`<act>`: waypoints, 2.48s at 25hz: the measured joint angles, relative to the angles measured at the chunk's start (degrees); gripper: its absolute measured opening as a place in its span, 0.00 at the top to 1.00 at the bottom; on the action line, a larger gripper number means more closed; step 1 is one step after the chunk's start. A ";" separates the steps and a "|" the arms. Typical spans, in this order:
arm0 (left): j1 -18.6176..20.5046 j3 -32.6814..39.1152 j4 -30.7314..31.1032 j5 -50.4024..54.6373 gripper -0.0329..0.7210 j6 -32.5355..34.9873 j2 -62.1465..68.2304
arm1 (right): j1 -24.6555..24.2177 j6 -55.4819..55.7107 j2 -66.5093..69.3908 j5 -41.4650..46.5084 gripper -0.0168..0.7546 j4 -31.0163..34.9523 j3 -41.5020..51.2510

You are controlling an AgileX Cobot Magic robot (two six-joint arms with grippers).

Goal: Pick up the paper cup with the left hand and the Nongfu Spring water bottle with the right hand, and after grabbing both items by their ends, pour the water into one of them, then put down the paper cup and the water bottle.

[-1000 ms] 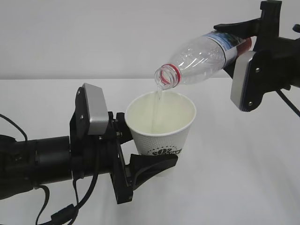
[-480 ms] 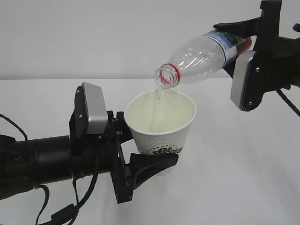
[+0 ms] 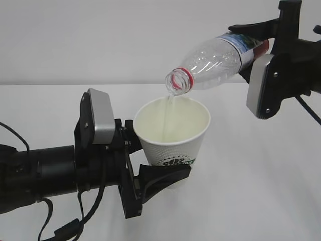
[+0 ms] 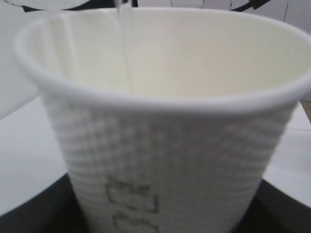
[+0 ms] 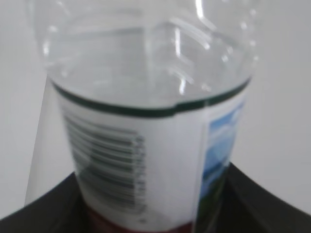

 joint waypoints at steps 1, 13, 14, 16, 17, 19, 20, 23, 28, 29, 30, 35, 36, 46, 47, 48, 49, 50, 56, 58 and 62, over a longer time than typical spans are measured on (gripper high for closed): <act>0.00 0.00 0.00 0.00 0.25 0.00 0.00 | 0.00 0.00 0.00 0.00 0.40 0.00 0.00; 0.00 0.00 0.00 0.00 0.25 0.04 0.00 | 0.00 -0.02 0.00 -0.09 0.40 0.00 0.00; 0.00 0.00 0.00 0.00 0.25 0.04 0.00 | 0.00 -0.02 0.00 -0.09 0.40 0.00 0.00; 0.00 0.00 0.00 0.00 0.25 0.04 0.00 | 0.00 -0.02 0.00 -0.09 0.40 0.00 0.00; 0.00 0.00 0.00 0.00 0.25 0.04 0.00 | 0.00 -0.12 0.00 -0.09 0.40 0.00 0.00; 0.00 0.00 0.00 0.00 0.25 0.04 0.00 | 0.00 -0.12 0.00 -0.09 0.40 0.00 0.00; 0.00 0.00 0.00 0.00 0.25 0.04 0.00 | 0.00 -0.12 0.00 -0.09 0.40 0.00 0.00; 0.00 0.00 0.00 0.00 0.25 0.04 0.02 | 0.00 -0.12 0.00 -0.09 0.40 0.00 0.00; 0.00 0.00 0.00 0.00 0.25 0.04 0.02 | 0.00 -0.12 0.00 -0.09 0.40 0.00 0.00; 0.00 0.00 0.00 0.00 0.25 0.04 0.02 | 0.00 -0.12 0.00 -0.09 0.40 0.00 0.00; 0.00 0.00 0.00 0.00 0.25 0.04 0.02 | 0.00 -0.12 0.00 -0.09 0.40 0.00 0.00; 0.00 0.00 -0.75 0.00 0.25 0.04 0.02 | 0.00 -0.23 0.00 -1.77 0.40 0.00 0.00; 0.00 0.00 -0.88 0.00 0.25 0.04 0.02 | 0.00 -0.23 0.00 -2.28 0.40 0.00 0.00; 0.00 0.00 -1.11 0.00 0.25 0.04 0.02 | 0.00 -0.34 0.00 -2.40 0.40 0.00 0.00; 0.00 0.00 -1.11 0.00 0.25 0.04 0.02 | 0.00 -0.44 0.00 -2.40 0.40 0.00 0.00; 0.00 0.00 -1.11 0.00 0.25 0.04 0.02 | 0.00 -0.52 0.00 -2.40 0.40 0.00 0.00; 0.00 0.00 -1.11 0.00 0.25 0.04 0.02 | 0.00 -0.68 0.00 -2.40 0.40 0.00 0.00; 0.00 0.00 -1.11 0.00 0.25 0.04 0.02 | 0.00 -0.82 0.00 -2.40 0.40 0.00 0.00; 0.00 0.00 -1.11 0.00 0.25 0.04 0.02 | 0.00 -1.03 0.00 -2.40 0.40 0.00 0.00; 0.00 0.00 -1.11 0.00 0.25 0.04 0.02 | 0.00 -1.07 0.00 -2.40 0.40 0.00 0.00; 0.00 0.00 -1.11 0.00 0.25 0.04 0.12 | 0.00 -1.16 0.00 -2.40 0.40 0.00 0.00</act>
